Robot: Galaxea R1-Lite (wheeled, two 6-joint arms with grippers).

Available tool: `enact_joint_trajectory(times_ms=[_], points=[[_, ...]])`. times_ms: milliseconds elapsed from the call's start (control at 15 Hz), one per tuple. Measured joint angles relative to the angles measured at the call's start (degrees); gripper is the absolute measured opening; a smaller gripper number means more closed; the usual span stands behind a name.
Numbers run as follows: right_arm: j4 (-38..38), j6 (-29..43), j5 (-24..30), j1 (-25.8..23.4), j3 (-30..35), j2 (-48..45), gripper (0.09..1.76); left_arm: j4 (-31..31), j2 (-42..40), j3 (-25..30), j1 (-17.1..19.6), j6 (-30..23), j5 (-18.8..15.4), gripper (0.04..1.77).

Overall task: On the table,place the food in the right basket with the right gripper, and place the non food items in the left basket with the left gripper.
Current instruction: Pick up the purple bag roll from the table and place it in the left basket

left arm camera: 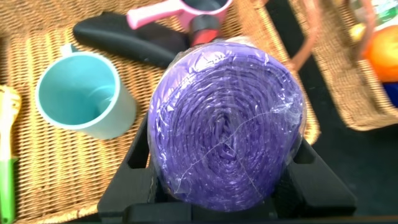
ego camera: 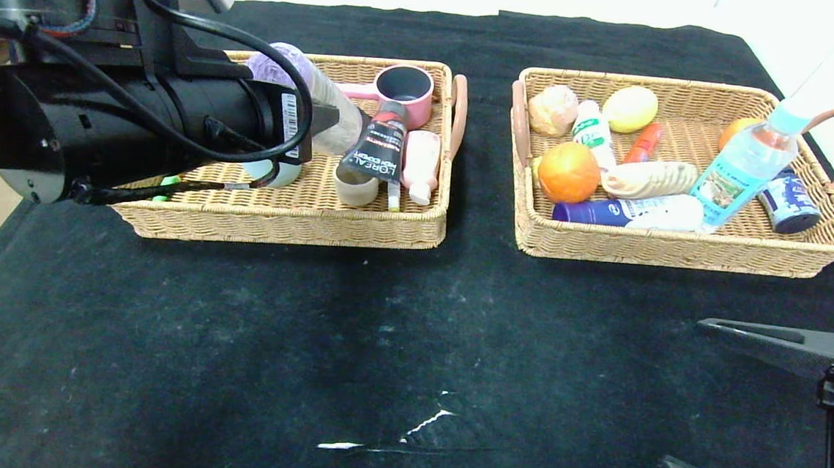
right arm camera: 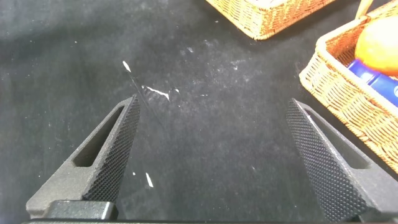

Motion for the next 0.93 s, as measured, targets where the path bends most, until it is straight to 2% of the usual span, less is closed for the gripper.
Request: enact_joint_trajectory(times_ms=[267, 600, 933], points=[[0.0, 0.0, -0.1, 0.6, 0.1, 0.0, 1.71, -1.5, 0.5, 1.2, 2.0, 2.0, -1.9, 0.91], [-0.1, 0.0, -0.1, 0.7, 0.1, 0.1, 1.71, -8.9, 1.8, 3.4, 4.7, 3.5, -3.6, 0.91], [-0.2, 0.0, -0.1, 0.5, 0.1, 0.1, 1.71, -9.4, 3.7, 3.9, 5.6, 3.6, -4.2, 0.91]])
